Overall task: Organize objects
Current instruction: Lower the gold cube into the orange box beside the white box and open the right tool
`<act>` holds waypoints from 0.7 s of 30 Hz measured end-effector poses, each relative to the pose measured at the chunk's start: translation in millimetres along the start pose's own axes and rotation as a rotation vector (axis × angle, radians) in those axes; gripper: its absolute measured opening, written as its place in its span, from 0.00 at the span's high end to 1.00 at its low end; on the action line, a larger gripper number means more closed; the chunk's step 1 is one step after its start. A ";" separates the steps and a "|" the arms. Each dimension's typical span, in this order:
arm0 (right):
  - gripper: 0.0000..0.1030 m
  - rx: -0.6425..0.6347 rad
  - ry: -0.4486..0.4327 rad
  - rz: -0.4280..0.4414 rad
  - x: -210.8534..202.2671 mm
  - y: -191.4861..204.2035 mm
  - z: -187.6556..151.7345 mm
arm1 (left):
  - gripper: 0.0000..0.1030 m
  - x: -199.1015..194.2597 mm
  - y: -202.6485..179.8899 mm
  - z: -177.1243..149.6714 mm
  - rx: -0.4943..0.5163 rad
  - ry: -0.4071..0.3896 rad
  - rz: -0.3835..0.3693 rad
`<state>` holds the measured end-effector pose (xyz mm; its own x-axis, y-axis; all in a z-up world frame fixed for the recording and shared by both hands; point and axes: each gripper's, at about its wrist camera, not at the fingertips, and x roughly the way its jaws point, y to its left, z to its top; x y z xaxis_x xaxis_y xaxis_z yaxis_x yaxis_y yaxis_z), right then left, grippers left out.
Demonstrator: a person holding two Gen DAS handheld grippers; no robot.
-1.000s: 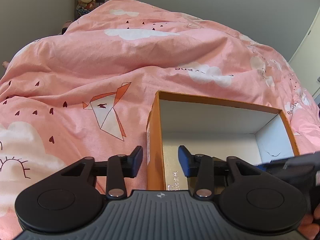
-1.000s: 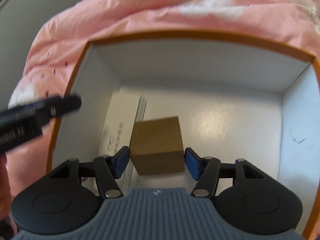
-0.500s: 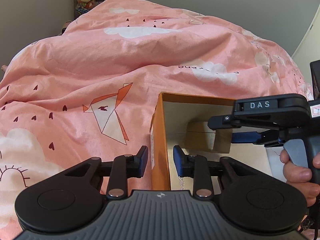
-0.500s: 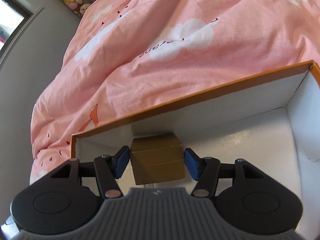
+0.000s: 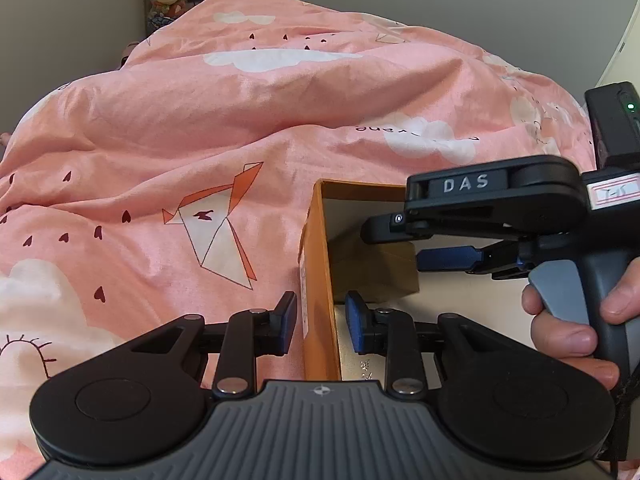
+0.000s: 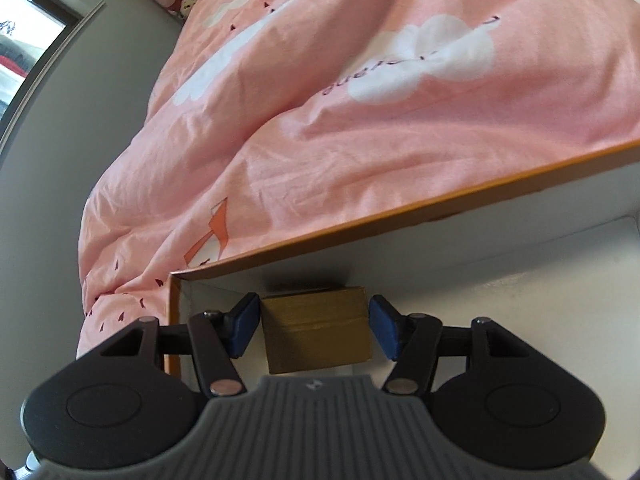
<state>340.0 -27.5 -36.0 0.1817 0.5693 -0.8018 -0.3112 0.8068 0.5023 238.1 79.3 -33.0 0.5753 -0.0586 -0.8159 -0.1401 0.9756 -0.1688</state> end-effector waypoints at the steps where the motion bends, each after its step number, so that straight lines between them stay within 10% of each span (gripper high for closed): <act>1: 0.39 0.000 -0.003 0.021 -1.5 0.4 0.2 | 0.69 0.2 0.2 -0.1 0.001 0.000 0.000; 5: 0.44 -0.024 -0.011 0.013 -6.5 3.5 -0.2 | 0.74 0.3 -0.5 -0.8 0.013 0.000 0.012; 10: 0.78 -0.019 0.037 0.023 0.5 -0.2 -2.9 | 0.76 -0.5 -0.5 -1.5 0.014 0.000 0.013; 21: 0.80 -0.076 0.013 0.015 -7.8 7.1 -9.5 | 0.76 -18.5 -3.0 -2.5 0.004 -0.046 0.027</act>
<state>327.5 -27.8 -29.3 0.1648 0.5784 -0.7989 -0.3837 0.7838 0.4883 225.9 76.9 -18.8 0.6075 -0.0224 -0.7940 -0.1529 0.9776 -0.1446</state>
